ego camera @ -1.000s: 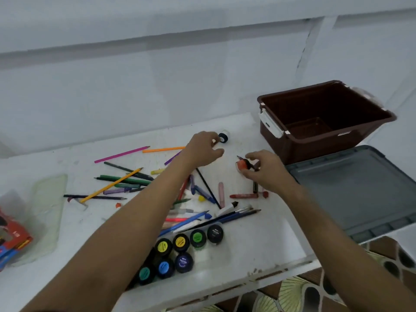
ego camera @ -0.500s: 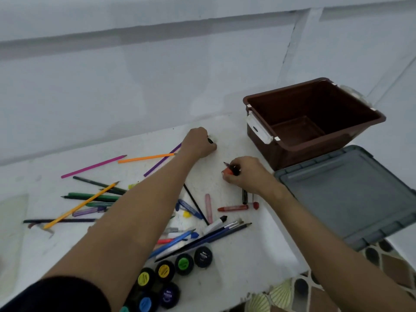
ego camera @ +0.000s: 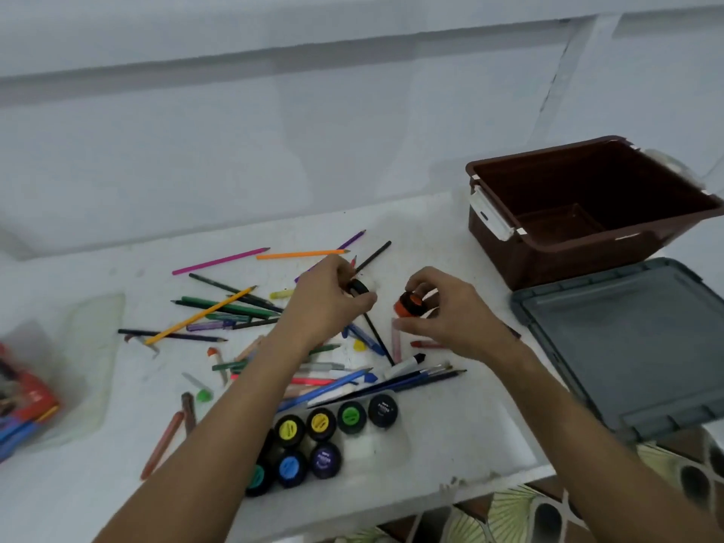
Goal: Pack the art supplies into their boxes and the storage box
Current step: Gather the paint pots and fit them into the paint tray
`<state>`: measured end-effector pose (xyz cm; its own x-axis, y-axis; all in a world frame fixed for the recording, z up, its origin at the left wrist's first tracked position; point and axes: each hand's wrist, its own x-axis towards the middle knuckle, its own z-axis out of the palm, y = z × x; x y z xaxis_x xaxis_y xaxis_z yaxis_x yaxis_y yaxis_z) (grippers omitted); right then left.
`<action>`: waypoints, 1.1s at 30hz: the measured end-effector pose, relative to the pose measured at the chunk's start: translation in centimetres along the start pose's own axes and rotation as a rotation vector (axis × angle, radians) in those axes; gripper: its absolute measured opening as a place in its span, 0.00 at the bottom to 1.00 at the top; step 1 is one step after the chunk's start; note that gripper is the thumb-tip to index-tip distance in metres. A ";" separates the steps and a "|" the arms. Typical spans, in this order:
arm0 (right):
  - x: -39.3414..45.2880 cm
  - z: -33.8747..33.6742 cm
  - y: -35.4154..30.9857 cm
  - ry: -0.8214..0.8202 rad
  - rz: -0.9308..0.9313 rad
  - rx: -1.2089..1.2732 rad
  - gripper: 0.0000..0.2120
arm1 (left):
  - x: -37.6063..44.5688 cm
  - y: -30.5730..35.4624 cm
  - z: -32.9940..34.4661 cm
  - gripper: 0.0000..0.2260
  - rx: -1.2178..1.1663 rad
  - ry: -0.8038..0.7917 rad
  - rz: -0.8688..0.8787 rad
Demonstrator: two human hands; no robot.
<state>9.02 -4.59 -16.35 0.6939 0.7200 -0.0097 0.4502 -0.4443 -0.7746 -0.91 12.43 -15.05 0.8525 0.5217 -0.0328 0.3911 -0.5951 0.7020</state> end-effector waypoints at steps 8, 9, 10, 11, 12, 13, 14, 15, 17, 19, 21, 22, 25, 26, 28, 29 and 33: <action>-8.1 1.5 -1.8 -0.274 -0.131 -0.056 0.23 | -13.0 -1.3 -1.3 0.12 0.101 -0.068 0.040; -8.6 1.7 -1.6 -0.289 -0.141 -0.087 0.23 | -14.0 -1.3 -1.0 0.11 0.115 -0.082 0.057; -9.1 2.0 -1.5 -0.295 -0.142 -0.110 0.23 | -14.7 -1.4 -0.7 0.09 0.123 -0.099 0.073; -9.4 2.2 -1.4 -0.295 -0.134 -0.118 0.23 | -15.2 -1.5 -0.3 0.08 0.126 -0.116 0.089; -9.6 2.4 -1.4 -0.291 -0.127 -0.113 0.24 | -15.6 -1.6 0.1 0.08 0.134 -0.136 0.101; -9.8 2.6 -1.3 -0.288 -0.129 -0.110 0.25 | -15.8 -1.8 0.5 0.07 0.154 -0.152 0.111; -9.9 2.9 -1.3 -0.290 -0.137 -0.119 0.26 | -16.0 -1.9 0.8 0.08 0.181 -0.160 0.121; -10.0 3.2 -1.4 -0.296 -0.146 -0.137 0.27 | -16.1 -2.1 1.1 0.09 0.207 -0.164 0.125; -10.1 3.6 -1.6 -0.299 -0.158 -0.173 0.28 | -16.2 -2.2 1.4 0.13 0.240 -0.175 0.117; -10.1 3.8 -1.9 -0.298 -0.155 -0.209 0.28 | -16.2 -2.0 1.6 0.17 0.266 -0.184 0.117; -10.2 3.9 -2.2 -0.309 -0.149 -0.229 0.29 | -16.1 -1.9 1.7 0.17 0.295 -0.186 0.132; -10.3 3.9 -2.3 -0.314 -0.146 -0.233 0.29 | -16.1 -2.0 1.7 0.16 0.303 -0.187 0.131; -10.4 4.0 -2.4 -0.316 -0.140 -0.238 0.29 | -15.9 -2.0 1.8 0.17 0.317 -0.212 0.114; -10.4 4.0 -2.4 -0.316 -0.136 -0.240 0.29 | -15.9 -2.1 1.8 0.17 0.321 -0.222 0.109; -10.5 4.1 -2.4 -0.315 -0.135 -0.248 0.28 | -15.8 -2.1 1.8 0.18 0.321 -0.234 0.097; -10.6 4.1 -2.3 -0.315 -0.139 -0.250 0.28 | -15.7 -2.1 1.8 0.18 0.320 -0.236 0.096; -10.8 4.3 -2.0 -0.306 -0.157 -0.254 0.25 | -15.8 -2.1 1.7 0.21 0.302 -0.213 0.120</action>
<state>-1.76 -9.21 -17.41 0.4247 0.8972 -0.1209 0.6876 -0.4065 -0.6017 -14.66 4.38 -17.26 0.9389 0.3178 -0.1320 0.3416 -0.8142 0.4694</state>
